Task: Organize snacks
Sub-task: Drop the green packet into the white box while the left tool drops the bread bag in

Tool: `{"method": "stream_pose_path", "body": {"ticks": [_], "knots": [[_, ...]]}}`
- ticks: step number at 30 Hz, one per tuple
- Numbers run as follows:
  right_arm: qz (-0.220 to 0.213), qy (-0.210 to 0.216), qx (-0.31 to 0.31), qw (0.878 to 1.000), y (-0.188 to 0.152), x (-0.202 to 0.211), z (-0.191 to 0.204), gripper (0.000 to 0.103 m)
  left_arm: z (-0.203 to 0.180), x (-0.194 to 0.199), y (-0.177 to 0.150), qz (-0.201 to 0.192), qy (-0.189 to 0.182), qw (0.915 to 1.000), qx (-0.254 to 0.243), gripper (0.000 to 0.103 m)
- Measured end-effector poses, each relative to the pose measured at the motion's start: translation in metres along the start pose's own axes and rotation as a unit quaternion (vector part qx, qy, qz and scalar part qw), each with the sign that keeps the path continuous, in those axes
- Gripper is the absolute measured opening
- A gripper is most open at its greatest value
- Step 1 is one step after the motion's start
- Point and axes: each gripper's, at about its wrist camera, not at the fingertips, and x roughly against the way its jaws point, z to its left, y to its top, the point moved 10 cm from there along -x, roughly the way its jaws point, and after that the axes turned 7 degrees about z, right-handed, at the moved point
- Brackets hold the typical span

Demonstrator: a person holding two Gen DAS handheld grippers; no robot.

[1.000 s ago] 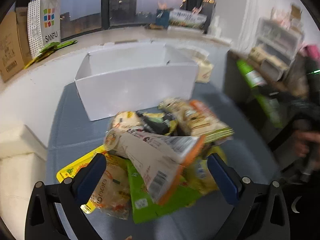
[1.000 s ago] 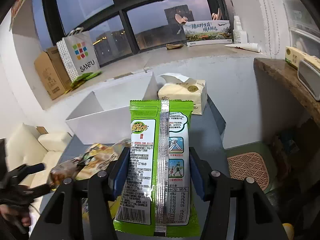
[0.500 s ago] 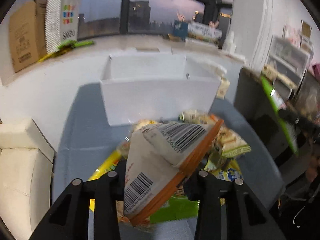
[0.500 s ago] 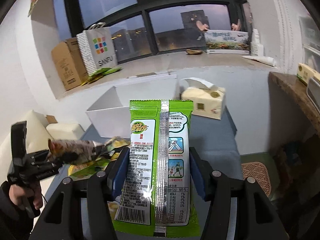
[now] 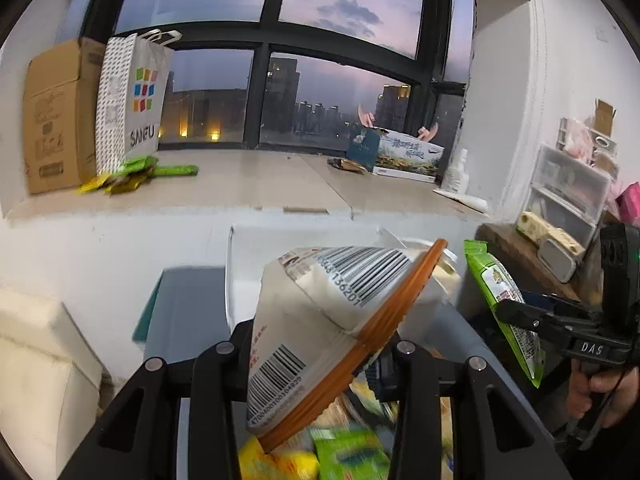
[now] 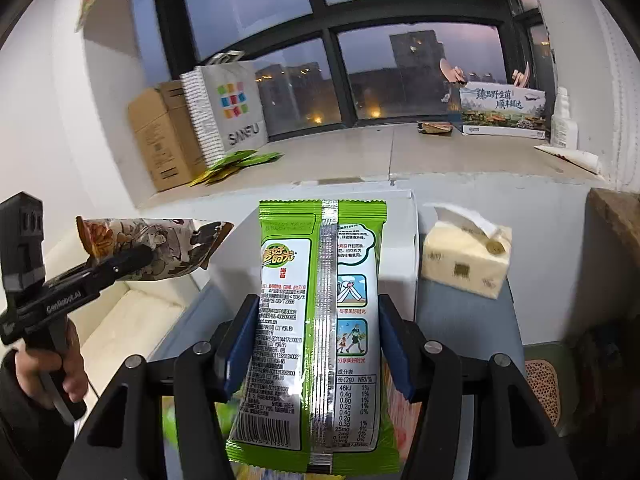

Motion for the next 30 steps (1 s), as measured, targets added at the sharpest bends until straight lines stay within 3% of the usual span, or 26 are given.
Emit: {"method": "stream_pose_path", "body": {"ticks": [3, 5, 9, 13, 15, 16, 17, 23, 28, 30], "knots": [[0.017, 0.002, -0.014, 1.000, 0.032, -0.029, -0.002, 0.062, 0.010, -0.032, 0.029, -0.002, 0.016, 0.9998, -0.014, 0.043], [0.014, -0.032, 0.004, 0.999, 0.056, -0.052, -0.007, 0.062, 0.019, -0.055, 0.043, 0.007, 0.012, 0.9999, -0.005, 0.043], [0.041, -0.021, -0.029, 0.998, 0.088, -0.097, -0.026, 0.062, 0.037, -0.098, 0.056, 0.029, 0.022, 0.9993, 0.003, 0.043], [0.058, -0.041, -0.024, 0.997, 0.107, -0.134, -0.042, 0.064, 0.043, -0.128, 0.055, 0.057, 0.036, 0.9978, -0.004, 0.045], [0.065, -0.042, -0.023, 0.997, 0.111, -0.145, -0.046, 0.073, 0.041, -0.139, 0.052, 0.072, 0.044, 0.9962, -0.022, 0.060], [0.064, -0.048, -0.027, 0.996, 0.113, -0.148, -0.049, 0.086, 0.042, -0.142, 0.050, 0.079, 0.050, 0.9953, -0.025, 0.093], [0.065, -0.054, -0.033, 0.996, 0.114, -0.150, -0.052, 0.100, 0.044, -0.144, 0.048, 0.082, 0.057, 0.9948, -0.022, 0.103], [0.063, -0.022, -0.044, 0.997, 0.105, -0.138, -0.054, 0.103, 0.052, -0.131, 0.043, 0.092, 0.027, 0.9950, 0.028, 0.103], [0.032, 0.010, -0.068, 0.997, 0.105, -0.108, -0.055, 0.103, 0.047, -0.103, 0.040, 0.089, 0.034, 0.9952, 0.019, 0.103], [0.007, 0.017, -0.070, 0.997, 0.108, -0.091, -0.053, 0.103, 0.038, -0.082, 0.041, 0.070, 0.022, 0.9972, 0.014, 0.103]]}}
